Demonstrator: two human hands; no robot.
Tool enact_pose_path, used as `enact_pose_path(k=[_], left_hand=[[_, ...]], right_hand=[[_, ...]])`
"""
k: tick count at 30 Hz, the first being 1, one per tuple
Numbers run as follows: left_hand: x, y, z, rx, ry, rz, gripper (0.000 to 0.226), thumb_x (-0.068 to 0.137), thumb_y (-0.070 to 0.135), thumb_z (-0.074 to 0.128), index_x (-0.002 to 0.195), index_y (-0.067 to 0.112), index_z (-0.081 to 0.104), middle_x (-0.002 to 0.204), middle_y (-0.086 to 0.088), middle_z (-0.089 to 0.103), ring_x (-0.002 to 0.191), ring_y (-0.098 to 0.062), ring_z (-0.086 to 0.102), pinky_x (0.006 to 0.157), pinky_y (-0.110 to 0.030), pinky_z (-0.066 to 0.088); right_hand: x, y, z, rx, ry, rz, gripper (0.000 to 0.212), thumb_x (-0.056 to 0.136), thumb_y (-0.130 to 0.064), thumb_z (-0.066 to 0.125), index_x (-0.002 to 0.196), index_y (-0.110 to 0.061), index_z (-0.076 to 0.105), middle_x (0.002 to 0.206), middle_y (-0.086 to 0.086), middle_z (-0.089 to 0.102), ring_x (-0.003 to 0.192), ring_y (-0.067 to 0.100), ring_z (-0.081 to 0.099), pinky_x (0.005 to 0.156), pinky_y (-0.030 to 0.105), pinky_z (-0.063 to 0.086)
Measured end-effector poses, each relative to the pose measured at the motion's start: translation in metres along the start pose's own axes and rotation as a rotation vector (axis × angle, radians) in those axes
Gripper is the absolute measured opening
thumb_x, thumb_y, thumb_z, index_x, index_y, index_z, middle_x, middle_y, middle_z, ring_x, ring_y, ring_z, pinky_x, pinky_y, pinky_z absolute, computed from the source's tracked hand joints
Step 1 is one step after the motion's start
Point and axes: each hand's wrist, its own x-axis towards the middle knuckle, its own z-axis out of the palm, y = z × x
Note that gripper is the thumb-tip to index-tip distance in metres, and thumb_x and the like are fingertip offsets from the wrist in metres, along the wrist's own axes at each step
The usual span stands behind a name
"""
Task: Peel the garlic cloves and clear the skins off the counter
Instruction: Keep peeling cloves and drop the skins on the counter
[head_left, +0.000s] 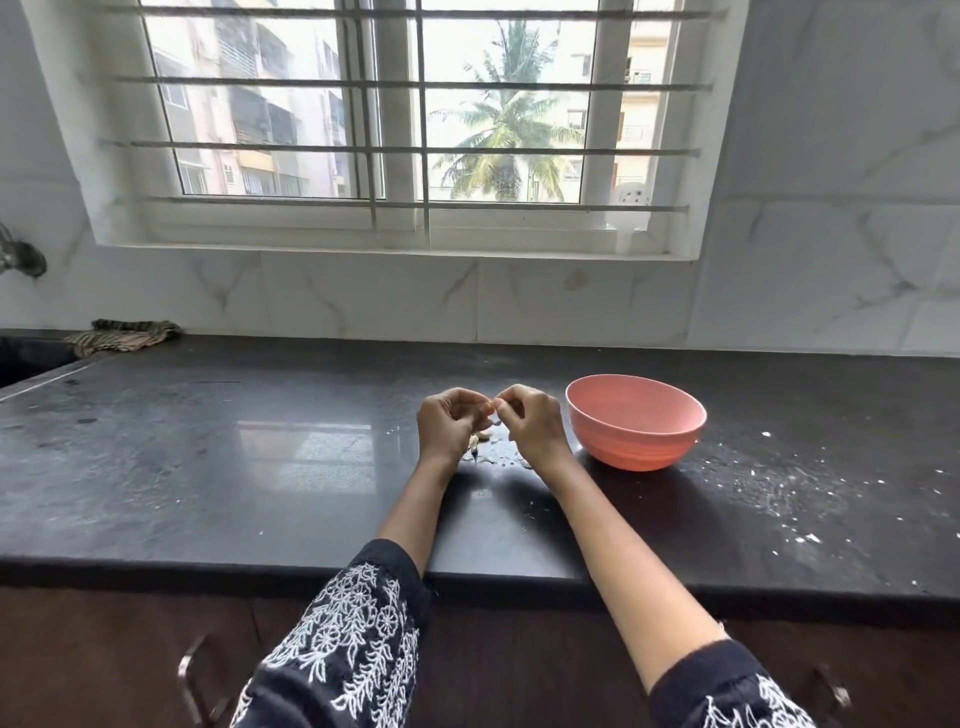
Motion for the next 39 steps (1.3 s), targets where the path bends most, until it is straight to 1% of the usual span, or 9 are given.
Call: enact_pose_path(k=[5, 10, 14, 18, 22, 26, 30, 36, 39], left_hand=[[-0.0007, -0.0014, 0.0004, 0.061, -0.016, 0.028, 0.027, 0.08, -0.015, 0.062, 0.067, 0.009, 0.061, 0.05, 0.007, 0.065, 0.049, -0.004, 0.063, 0.051, -0.02, 0.055], [-0.0005, -0.0005, 0.0014, 0.02, -0.003, 0.002, 0.023, 0.081, -0.012, 0.062, 0.07, 0.008, 0.062, 0.052, 0.007, 0.066, 0.051, -0.005, 0.064, 0.052, -0.021, 0.056], [-0.0001, -0.0024, 0.0042, 0.05, -0.02, 0.026, 0.006, 0.083, -0.006, 0.063, 0.085, -0.003, 0.069, 0.054, 0.01, 0.067, 0.053, -0.004, 0.065, 0.054, -0.021, 0.056], [0.0, -0.003, 0.0057, 0.074, -0.066, 0.006, 0.016, 0.083, 0.0, 0.065, 0.097, -0.007, 0.068, 0.056, 0.01, 0.067, 0.054, -0.004, 0.064, 0.058, -0.024, 0.055], [-0.002, -0.0012, 0.0031, 0.082, -0.043, 0.051, 0.016, 0.079, 0.003, 0.071, 0.091, -0.007, 0.069, 0.059, 0.007, 0.068, 0.054, -0.006, 0.065, 0.054, -0.025, 0.055], [-0.0024, 0.0011, 0.0032, 0.027, -0.046, 0.033, 0.003, 0.081, 0.002, 0.069, 0.083, -0.001, 0.068, 0.057, 0.007, 0.067, 0.053, -0.006, 0.065, 0.053, -0.024, 0.055], [-0.004, 0.004, 0.0047, -0.054, -0.019, -0.022, 0.014, 0.089, 0.001, 0.058, 0.078, 0.008, 0.062, 0.066, 0.0, 0.065, 0.055, -0.007, 0.064, 0.051, -0.023, 0.055], [-0.0034, 0.0059, 0.0029, -0.2, 0.036, -0.062, 0.013, 0.093, 0.007, 0.051, 0.088, 0.002, 0.063, 0.079, -0.008, 0.064, 0.058, -0.005, 0.065, 0.056, -0.023, 0.057], [-0.0033, 0.0063, 0.0033, -0.234, 0.062, -0.081, 0.019, 0.094, 0.006, 0.051, 0.104, -0.007, 0.061, 0.08, -0.009, 0.063, 0.065, -0.01, 0.064, 0.058, -0.02, 0.057]], right_hand=[[-0.0004, -0.0017, -0.0034, 0.012, 0.005, 0.011, 0.01, 0.081, -0.013, 0.067, 0.08, -0.002, 0.068, 0.07, 0.008, 0.066, 0.063, 0.013, 0.054, 0.059, 0.021, 0.037], [0.0018, -0.0012, -0.0013, 0.122, 0.018, 0.086, 0.009, 0.083, -0.009, 0.063, 0.075, -0.011, 0.066, 0.054, -0.008, 0.055, 0.045, 0.001, 0.051, 0.055, 0.025, 0.042], [0.0026, 0.0, 0.0001, 0.182, 0.027, 0.153, 0.009, 0.084, -0.006, 0.061, 0.076, -0.009, 0.066, 0.052, -0.007, 0.055, 0.039, -0.002, 0.049, 0.049, 0.016, 0.039], [0.0028, 0.0014, 0.0006, 0.198, 0.03, 0.173, 0.01, 0.084, -0.007, 0.061, 0.076, -0.009, 0.066, 0.053, -0.006, 0.056, 0.04, 0.0, 0.049, 0.049, 0.017, 0.039], [0.0027, -0.0001, -0.0004, 0.248, 0.035, 0.195, 0.009, 0.083, -0.005, 0.06, 0.078, -0.002, 0.067, 0.056, 0.0, 0.058, 0.044, 0.008, 0.05, 0.051, 0.021, 0.042], [0.0028, -0.0013, -0.0004, 0.249, 0.029, 0.195, 0.011, 0.083, -0.006, 0.06, 0.074, -0.01, 0.064, 0.056, -0.001, 0.059, 0.041, 0.002, 0.05, 0.051, 0.02, 0.043], [0.0029, -0.0002, 0.0008, 0.239, 0.002, 0.208, 0.022, 0.085, -0.006, 0.06, 0.067, -0.017, 0.059, 0.055, -0.004, 0.056, 0.037, -0.001, 0.047, 0.048, 0.017, 0.04], [0.0019, 0.0008, -0.0017, 0.219, 0.034, 0.22, 0.014, 0.083, -0.002, 0.061, 0.072, -0.011, 0.065, 0.058, -0.003, 0.059, 0.042, 0.0, 0.051, 0.048, 0.02, 0.044], [0.0008, 0.0003, -0.0024, 0.179, 0.048, 0.213, 0.017, 0.078, 0.006, 0.058, 0.082, -0.006, 0.069, 0.073, 0.005, 0.066, 0.061, 0.013, 0.062, 0.058, 0.027, 0.055]])
